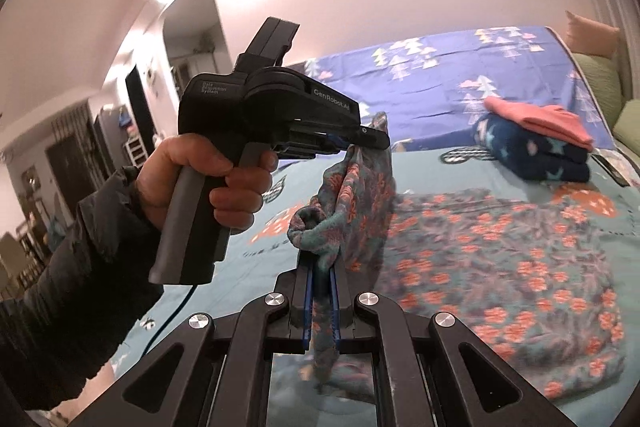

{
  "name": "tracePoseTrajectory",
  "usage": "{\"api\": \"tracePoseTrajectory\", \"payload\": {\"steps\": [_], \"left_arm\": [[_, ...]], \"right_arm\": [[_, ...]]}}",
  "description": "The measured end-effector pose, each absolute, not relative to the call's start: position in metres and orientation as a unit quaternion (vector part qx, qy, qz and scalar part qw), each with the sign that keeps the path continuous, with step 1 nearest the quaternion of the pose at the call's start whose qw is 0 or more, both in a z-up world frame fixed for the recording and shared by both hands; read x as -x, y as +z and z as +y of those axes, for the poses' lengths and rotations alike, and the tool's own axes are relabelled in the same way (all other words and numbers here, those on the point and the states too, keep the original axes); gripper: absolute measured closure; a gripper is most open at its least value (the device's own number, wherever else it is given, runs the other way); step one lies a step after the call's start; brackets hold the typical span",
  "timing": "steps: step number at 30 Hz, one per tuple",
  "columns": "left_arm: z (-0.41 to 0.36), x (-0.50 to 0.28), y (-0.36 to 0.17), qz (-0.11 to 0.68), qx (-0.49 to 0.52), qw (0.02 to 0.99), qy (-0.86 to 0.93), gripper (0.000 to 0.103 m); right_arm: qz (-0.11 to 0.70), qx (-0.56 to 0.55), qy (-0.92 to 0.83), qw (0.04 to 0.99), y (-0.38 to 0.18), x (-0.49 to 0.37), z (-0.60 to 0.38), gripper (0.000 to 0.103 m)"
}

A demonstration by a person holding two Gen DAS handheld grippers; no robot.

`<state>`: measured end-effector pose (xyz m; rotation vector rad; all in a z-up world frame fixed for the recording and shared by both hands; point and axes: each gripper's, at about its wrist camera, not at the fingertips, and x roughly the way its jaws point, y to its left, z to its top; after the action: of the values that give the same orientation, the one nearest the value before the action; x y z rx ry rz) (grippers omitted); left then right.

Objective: Fold small clothes

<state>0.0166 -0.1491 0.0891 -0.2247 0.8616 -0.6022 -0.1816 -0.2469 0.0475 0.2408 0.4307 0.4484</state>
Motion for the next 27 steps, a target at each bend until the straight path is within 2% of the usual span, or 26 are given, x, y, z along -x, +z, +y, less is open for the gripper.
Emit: {"api": "tracePoseTrajectory", "payload": {"steps": [15, 27], "left_arm": [[-0.295, -0.031, 0.069, 0.47, 0.061, 0.832, -0.288, 0.094], [-0.356, -0.031, 0.051, 0.494, 0.043, 0.815, -0.299, 0.094]], "right_arm": [[0.206, -0.209, 0.144, 0.945, 0.025, 0.199, -0.369, 0.097], [0.214, -0.244, 0.108, 0.94, 0.012, 0.213, -0.41, 0.097]]}}
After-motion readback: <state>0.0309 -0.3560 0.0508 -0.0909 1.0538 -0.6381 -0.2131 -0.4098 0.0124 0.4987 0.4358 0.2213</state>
